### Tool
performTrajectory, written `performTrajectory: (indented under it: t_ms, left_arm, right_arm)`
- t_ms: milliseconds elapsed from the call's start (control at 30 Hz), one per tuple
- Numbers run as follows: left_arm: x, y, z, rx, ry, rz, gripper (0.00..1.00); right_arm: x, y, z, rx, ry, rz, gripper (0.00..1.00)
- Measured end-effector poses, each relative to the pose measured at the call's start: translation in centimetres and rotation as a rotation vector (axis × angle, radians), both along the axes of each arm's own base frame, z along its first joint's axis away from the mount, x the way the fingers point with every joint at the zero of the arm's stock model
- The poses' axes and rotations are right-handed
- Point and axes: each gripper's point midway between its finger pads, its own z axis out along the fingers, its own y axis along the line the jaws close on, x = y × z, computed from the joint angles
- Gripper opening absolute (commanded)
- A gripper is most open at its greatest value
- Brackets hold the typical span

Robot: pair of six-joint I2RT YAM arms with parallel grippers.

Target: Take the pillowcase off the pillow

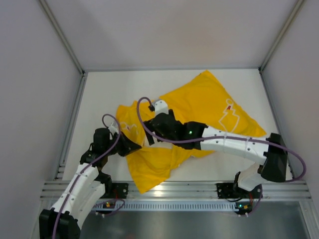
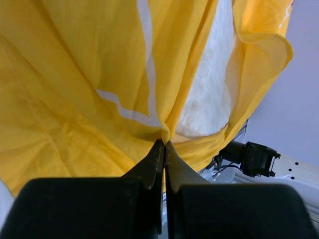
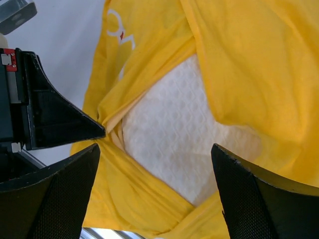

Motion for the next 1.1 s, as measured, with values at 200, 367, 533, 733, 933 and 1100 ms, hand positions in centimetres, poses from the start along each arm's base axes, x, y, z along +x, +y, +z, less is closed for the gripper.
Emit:
performTrajectory:
  t_ms: [200,367,533,733,933,1100]
  left_arm:
    - [0.0,-0.1,0.3,-0.006,-0.014,-0.004,0.0]
    - [-0.1,-0.1,0.4,-0.007,-0.017,-0.006,0.0]
    - [-0.2,0.0,0.6,-0.007,-0.028,-0.008,0.0]
    - [-0.4,0.0,0.5,-0.002,-0.023,-0.011,0.0]
    - [-0.7,0.2,0.5,0.008,-0.031,-0.013,0.0]
    - [-0.8,0.2,0.4,0.012,-0.027,-0.013,0.0]
  right_arm:
    - [-0.6,4.0,-3.1,-0.082,0.041,0.094,0.88]
    - [-0.4,4.6,-7.6,-0.206,0.079,0.104,0.88]
    - [-0.6,4.0,-8.7,-0.255,0.095,0.112,0.89]
    - [-0.5,3.8,-9.7,-0.291,0.101,0.126,0.91]
    - [0.4,3.2,-11.6,-0.336,0.129,0.126,0.91]
    - [0.3,3.3,-12.6,-0.344,0.156,0.139,0.91]
